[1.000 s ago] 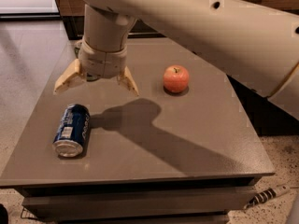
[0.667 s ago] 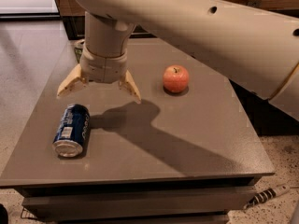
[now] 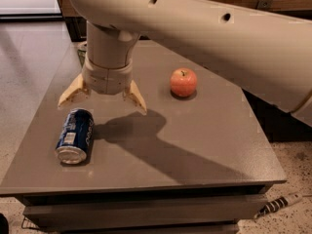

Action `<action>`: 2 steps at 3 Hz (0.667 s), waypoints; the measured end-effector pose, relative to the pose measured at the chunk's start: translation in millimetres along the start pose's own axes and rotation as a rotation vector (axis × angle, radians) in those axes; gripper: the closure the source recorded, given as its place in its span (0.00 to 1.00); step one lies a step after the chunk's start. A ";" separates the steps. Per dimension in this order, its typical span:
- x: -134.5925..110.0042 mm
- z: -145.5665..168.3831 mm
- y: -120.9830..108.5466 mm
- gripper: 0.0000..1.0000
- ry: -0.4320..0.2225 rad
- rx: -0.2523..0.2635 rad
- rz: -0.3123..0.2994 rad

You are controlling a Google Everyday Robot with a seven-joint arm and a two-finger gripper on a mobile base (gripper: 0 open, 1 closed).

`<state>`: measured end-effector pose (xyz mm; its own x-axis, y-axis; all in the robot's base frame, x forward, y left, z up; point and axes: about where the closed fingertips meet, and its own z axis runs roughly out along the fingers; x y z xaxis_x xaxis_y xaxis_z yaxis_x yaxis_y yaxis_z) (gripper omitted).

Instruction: Place pepsi can upright

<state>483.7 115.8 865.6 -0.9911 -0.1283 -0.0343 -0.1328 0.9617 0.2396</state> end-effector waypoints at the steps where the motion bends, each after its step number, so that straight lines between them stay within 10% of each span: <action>1: 9.9 -7.5 13.4 0.00 -0.035 0.009 -0.031; 2: 16.9 -9.8 29.1 0.00 -0.050 0.012 -0.071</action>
Offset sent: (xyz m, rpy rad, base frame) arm -0.0308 0.0409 0.0227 -0.0074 -0.0902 0.0974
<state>463.1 139.3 881.5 -0.9779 -0.1840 -0.0989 -0.2020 0.9536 0.2230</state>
